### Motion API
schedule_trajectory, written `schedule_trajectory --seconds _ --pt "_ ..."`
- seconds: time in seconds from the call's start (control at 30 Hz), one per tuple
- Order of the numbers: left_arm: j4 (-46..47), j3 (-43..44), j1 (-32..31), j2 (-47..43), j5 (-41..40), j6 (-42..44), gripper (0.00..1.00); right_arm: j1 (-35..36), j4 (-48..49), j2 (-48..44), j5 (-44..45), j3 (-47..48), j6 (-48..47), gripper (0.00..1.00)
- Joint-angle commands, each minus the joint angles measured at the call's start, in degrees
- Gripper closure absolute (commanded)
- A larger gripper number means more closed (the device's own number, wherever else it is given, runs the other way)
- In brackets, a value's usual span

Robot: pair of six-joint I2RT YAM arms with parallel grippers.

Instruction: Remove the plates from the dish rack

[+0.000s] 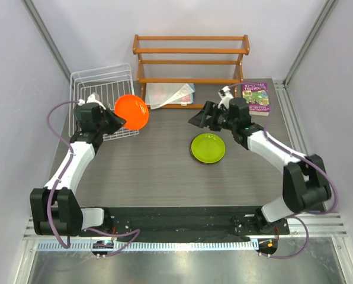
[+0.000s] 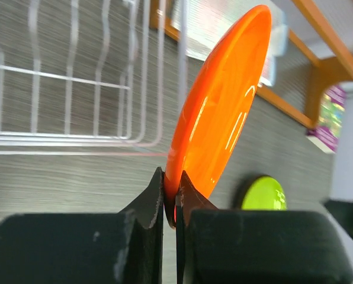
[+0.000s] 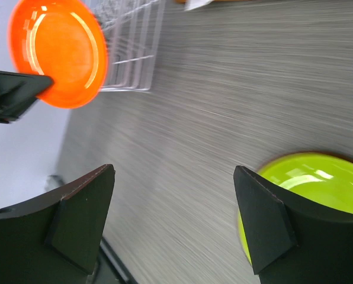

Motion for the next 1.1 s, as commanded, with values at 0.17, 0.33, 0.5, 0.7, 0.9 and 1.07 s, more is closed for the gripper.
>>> schedule_trajectory --seconds 0.17,0.33,0.5,0.7,0.9,1.07 --pt "12.09 -4.16 -1.27 -4.1 13.33 -7.07 1.0 7.84 25.65 16.53 -9.5 8.38 15.16 0.12" --pt "13.07 -6.27 -2.76 -4.19 13.94 -7.78 1.0 10.13 27.76 22.06 -9.93 13.65 15.25 0.12" --pt "14.48 -7.5 -4.17 -4.46 13.94 -8.57 1.0 10.57 28.21 25.41 -10.03 16.65 16.93 0.13" --pt "15.18 -7.59 -6.37 -4.02 13.86 -8.57 1.0 10.66 25.92 29.98 -11.78 21.92 16.58 0.16" --pt "15.44 -7.15 -8.04 -3.4 13.24 -8.22 1.0 10.31 21.73 30.07 -13.02 23.77 12.98 0.6" --pt "14.57 -7.15 -8.04 -3.93 11.93 -7.26 0.59 9.43 15.56 26.48 -11.35 21.67 7.7 0.95"
